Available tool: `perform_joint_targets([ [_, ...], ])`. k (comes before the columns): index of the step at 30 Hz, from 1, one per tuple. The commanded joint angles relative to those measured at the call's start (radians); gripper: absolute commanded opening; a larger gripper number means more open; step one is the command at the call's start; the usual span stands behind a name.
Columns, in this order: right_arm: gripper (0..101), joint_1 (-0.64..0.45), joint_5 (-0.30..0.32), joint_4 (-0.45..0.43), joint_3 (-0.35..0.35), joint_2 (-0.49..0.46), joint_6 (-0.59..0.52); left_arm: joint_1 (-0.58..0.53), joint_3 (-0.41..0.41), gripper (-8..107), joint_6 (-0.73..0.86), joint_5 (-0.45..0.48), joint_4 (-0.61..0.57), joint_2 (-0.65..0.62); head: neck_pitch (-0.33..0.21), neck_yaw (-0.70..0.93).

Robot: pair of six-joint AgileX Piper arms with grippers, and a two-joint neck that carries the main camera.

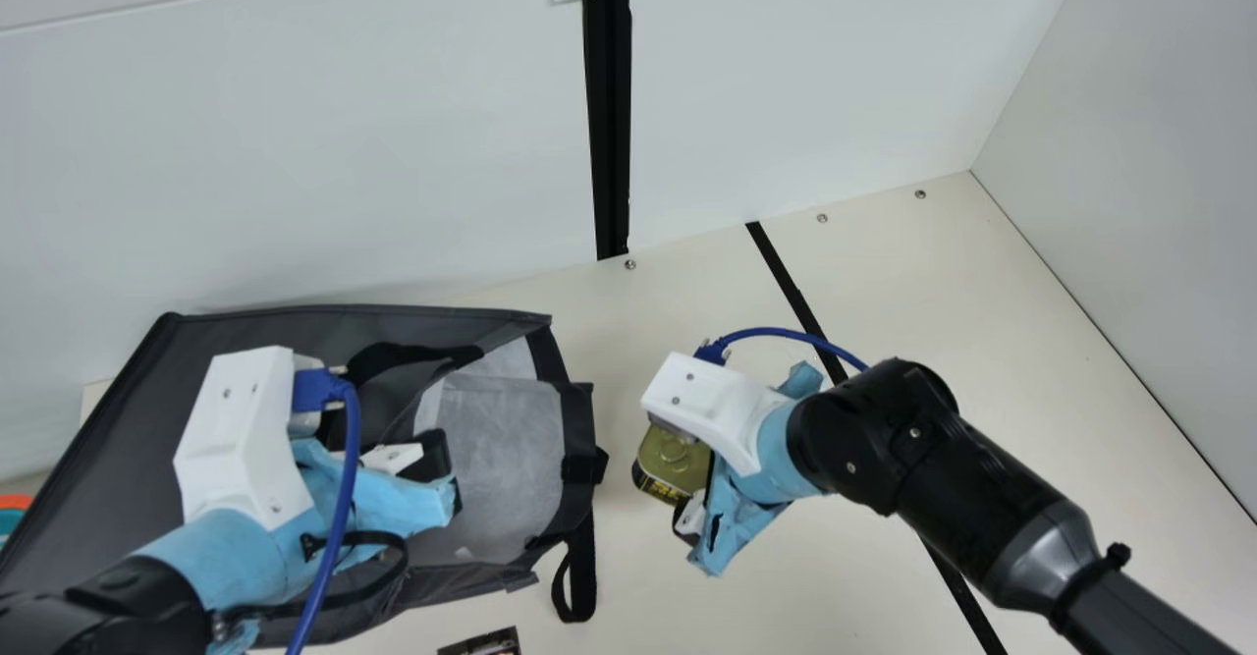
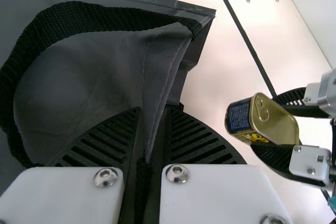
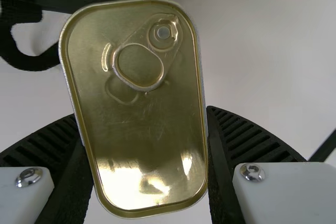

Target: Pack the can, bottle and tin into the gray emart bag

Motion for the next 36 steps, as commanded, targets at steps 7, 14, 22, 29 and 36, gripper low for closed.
perform_joint_targets([
  [7,0,0.031,-0.051,0.071,0.018,0.003,-0.061,0.000,0.000,10,0.000,0.000,0.000,0.000,-0.023,-0.001],
  [14,0,0.041,-0.106,0.149,0.035,0.012,-0.138,0.000,0.000,10,0.000,0.000,0.000,0.000,-0.023,-0.001],
  [22,0,0.042,-0.177,0.288,0.049,0.022,-0.250,0.000,0.000,10,0.000,0.000,0.000,0.000,-0.023,-0.001],
  [29,0,0.036,-0.227,0.428,0.056,0.031,-0.359,0.000,0.000,10,0.000,0.000,0.000,0.000,-0.023,-0.001],
  [36,0,0.034,-0.261,0.546,0.059,0.052,-0.458,0.000,0.000,10,0.000,0.000,0.000,0.000,-0.023,-0.001],
])
